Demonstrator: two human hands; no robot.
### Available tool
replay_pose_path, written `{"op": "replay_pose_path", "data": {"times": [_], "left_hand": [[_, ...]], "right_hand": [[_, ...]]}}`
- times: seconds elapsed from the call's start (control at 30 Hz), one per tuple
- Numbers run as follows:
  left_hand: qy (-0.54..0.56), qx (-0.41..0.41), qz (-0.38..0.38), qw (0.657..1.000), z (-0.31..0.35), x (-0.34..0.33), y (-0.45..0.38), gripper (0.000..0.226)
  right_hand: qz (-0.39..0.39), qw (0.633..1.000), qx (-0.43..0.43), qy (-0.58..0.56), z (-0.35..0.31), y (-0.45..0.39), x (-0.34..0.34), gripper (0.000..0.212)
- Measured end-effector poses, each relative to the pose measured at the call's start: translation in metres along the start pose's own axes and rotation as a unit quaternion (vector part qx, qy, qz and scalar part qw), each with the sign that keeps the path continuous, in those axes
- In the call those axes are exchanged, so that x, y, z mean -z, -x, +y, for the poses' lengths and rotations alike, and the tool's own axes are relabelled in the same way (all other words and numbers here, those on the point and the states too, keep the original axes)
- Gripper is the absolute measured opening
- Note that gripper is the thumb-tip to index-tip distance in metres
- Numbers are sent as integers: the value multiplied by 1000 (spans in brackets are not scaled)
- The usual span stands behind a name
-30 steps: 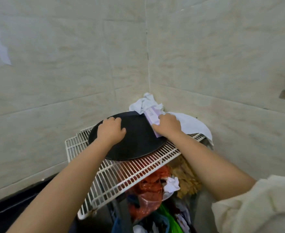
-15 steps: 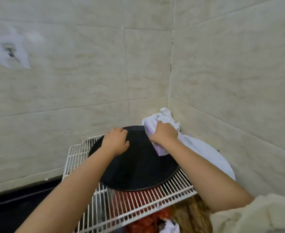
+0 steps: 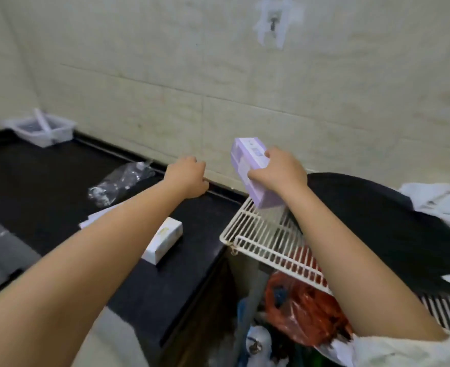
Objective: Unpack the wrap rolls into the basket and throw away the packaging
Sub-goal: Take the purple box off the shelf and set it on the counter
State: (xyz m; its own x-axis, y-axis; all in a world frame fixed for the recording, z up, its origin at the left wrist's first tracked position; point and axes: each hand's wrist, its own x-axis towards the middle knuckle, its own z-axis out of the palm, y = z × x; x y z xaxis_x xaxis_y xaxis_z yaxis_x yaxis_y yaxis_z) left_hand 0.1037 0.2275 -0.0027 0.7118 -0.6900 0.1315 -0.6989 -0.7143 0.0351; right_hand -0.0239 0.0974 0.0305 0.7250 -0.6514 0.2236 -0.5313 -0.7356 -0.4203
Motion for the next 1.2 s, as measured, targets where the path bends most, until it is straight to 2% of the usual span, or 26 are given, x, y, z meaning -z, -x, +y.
{"op": "replay_pose_path", "data": {"times": [0.2, 0.43, 0.6, 0.77, 1.2], "left_hand": [[-15, 130, -29, 991, -127, -19, 78, 43], [-24, 195, -96, 976, -275, -54, 148, 44], [-17, 169, -140, 976, -351, -82, 163, 42], [5, 135, -173, 976, -392, -114, 155, 43], [58, 8, -203, 977, -397, -181, 46, 43]], "right_hand": [[-83, 992, 86, -51, -98, 24, -85, 54], [-155, 978, 116, -72, -185, 60, -205, 56], [-181, 977, 77, -83, -241, 77, -275, 61], [-182, 980, 31, -69, -254, 87, -311, 62], [-124, 986, -105, -38, -216, 43, -354, 64]]}}
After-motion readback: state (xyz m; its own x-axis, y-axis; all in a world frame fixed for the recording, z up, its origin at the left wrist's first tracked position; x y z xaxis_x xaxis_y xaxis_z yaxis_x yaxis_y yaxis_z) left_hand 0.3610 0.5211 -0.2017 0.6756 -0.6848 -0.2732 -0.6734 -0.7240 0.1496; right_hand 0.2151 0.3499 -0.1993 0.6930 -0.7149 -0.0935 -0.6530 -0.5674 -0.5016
